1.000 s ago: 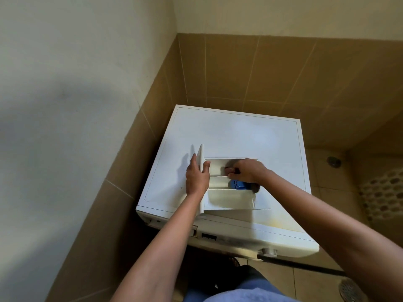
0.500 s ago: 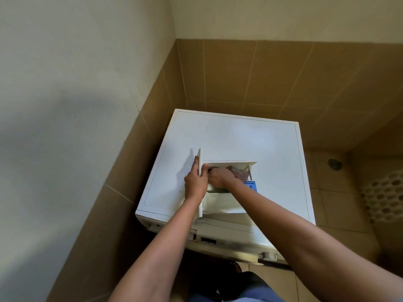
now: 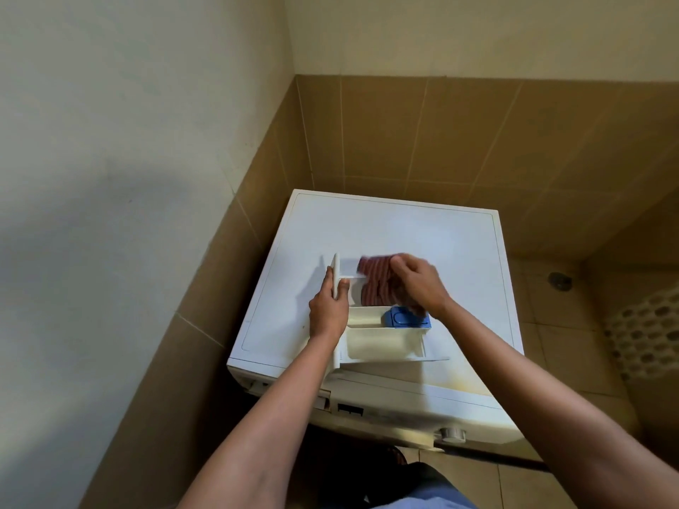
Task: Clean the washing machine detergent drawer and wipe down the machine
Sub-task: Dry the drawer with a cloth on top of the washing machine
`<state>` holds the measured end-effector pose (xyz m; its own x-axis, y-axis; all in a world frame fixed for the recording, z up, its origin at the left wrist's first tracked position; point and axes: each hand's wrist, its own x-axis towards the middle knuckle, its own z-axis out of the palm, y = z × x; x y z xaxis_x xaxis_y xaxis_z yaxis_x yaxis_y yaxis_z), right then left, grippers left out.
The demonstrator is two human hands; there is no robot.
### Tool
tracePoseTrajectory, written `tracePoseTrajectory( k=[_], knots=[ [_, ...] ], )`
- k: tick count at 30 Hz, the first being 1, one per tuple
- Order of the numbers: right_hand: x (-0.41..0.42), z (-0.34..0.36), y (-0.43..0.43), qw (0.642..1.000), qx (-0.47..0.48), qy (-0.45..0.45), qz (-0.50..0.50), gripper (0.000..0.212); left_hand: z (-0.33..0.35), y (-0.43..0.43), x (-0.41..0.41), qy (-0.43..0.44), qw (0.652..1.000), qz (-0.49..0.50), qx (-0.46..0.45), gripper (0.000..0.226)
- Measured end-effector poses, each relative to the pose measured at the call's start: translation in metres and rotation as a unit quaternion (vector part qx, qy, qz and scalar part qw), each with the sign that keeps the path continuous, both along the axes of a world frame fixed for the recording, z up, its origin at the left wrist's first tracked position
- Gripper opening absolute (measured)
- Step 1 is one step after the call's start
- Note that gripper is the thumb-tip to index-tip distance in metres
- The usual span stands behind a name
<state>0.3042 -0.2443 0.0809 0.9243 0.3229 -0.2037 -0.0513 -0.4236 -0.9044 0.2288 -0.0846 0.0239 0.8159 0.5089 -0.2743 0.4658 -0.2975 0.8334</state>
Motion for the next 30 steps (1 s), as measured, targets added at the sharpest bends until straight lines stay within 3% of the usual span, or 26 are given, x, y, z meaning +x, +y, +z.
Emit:
tracePoseTrajectory(
  k=[3, 5, 7, 9, 11, 14, 17, 19, 24, 30],
  knots=[
    [0.003, 0.013, 0.000, 0.986, 0.018, -0.092, -0.137, 0.028, -0.001, 0.000, 0.000, -0.002, 1.000, -0.003, 0.000, 0.057],
    [0.001, 0.010, 0.009, 0.986, -0.043, -0.100, -0.129, 0.033, -0.001, 0.000, 0.001, -0.005, 1.000, -0.004, -0.002, 0.057],
    [-0.004, 0.002, 0.019, 0.990, -0.114, -0.069, 0.035, 0.043, 0.000, 0.001, 0.000, -0.002, 1.000, -0.004, 0.001, 0.056],
    [-0.010, -0.009, 0.030, 0.961, -0.148, 0.010, 0.233, 0.046, 0.001, 0.001, 0.000, 0.001, 1.000, -0.003, 0.008, 0.056],
    [-0.012, -0.021, 0.032, 0.937, -0.168, 0.001, 0.308, 0.039, 0.001, 0.002, -0.001, -0.001, 1.000, -0.001, 0.004, 0.057],
    [-0.006, -0.047, 0.029, 0.933, -0.206, -0.168, 0.243, 0.047, -0.002, 0.002, -0.001, -0.011, 1.000, -0.005, -0.011, 0.058],
    [-0.004, -0.066, 0.028, 0.868, -0.330, -0.246, 0.279, 0.076, -0.004, 0.002, 0.000, -0.011, 1.000, -0.004, -0.014, 0.058],
    [-0.006, -0.075, 0.038, 0.861, -0.363, -0.227, 0.275, 0.081, -0.003, 0.001, 0.000, -0.012, 1.000, -0.001, -0.014, 0.056],
    [-0.014, -0.085, 0.067, 0.901, -0.345, -0.191, 0.181, 0.068, -0.003, 0.000, 0.000, -0.022, 0.999, 0.011, -0.029, 0.052],
    [-0.022, -0.085, 0.064, 0.892, -0.309, -0.214, 0.251, 0.076, -0.003, -0.001, 0.003, -0.022, 0.999, 0.027, -0.041, 0.050]
  ],
)
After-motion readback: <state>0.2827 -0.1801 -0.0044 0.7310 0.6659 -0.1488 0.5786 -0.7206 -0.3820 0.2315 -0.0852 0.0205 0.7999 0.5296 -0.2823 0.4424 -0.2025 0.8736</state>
